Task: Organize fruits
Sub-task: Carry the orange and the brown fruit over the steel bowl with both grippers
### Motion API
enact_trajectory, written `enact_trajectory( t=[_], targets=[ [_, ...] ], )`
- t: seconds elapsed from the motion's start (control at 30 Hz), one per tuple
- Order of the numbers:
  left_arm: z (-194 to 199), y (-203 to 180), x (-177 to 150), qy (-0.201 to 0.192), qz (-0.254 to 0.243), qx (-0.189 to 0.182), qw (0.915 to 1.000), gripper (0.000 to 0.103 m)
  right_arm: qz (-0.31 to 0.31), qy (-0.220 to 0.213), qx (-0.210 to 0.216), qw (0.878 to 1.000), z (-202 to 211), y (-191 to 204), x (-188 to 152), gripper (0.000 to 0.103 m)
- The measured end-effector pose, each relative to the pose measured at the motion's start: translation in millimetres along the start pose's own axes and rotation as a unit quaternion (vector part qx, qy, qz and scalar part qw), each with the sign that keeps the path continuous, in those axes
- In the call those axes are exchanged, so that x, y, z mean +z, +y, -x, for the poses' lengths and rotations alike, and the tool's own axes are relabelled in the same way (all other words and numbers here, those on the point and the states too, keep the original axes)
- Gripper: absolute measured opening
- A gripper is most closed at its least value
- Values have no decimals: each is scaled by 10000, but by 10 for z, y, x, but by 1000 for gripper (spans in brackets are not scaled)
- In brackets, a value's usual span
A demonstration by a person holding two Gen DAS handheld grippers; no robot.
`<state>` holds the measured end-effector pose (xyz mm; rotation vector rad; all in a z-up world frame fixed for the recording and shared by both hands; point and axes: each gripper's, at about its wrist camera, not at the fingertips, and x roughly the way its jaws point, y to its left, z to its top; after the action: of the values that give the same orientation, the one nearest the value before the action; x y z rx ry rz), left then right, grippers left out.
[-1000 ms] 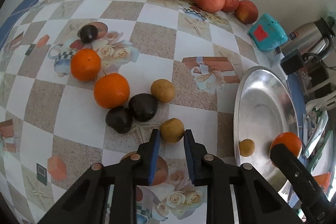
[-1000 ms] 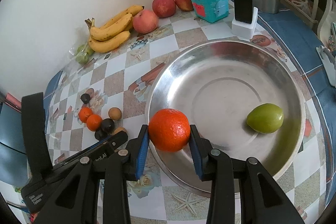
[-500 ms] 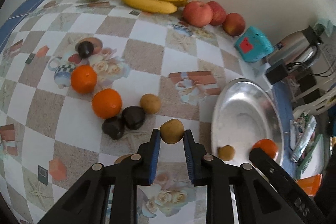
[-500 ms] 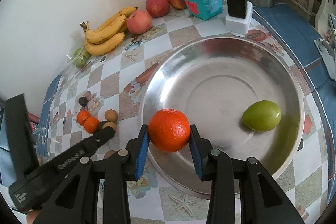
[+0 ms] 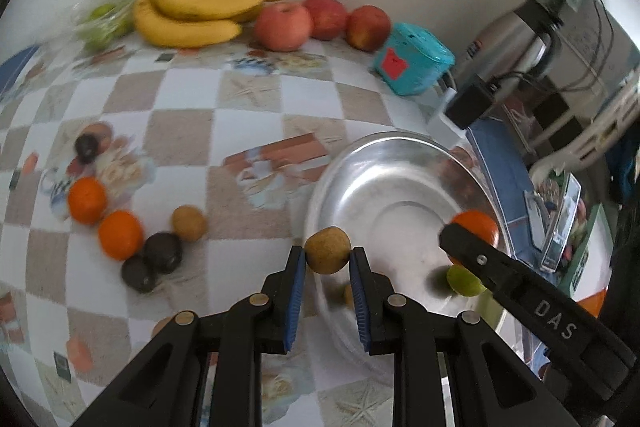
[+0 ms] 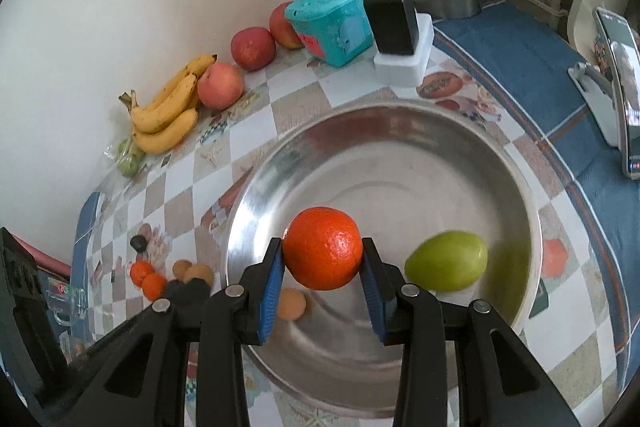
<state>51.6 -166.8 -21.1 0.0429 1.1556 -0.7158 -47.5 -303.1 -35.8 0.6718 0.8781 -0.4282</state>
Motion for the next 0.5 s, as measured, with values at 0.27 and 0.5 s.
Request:
enact_trajectory(
  t=[0.27,0.5],
  targets=[
    [-144,-166,198,44,-310,133,9994,24,202,-174,-244,9993,-38,50,187,39],
    [-248,-252,254,54,-420,53,9991,24,115,-141,-351,9992,-120,-55,297,39]
  ],
)
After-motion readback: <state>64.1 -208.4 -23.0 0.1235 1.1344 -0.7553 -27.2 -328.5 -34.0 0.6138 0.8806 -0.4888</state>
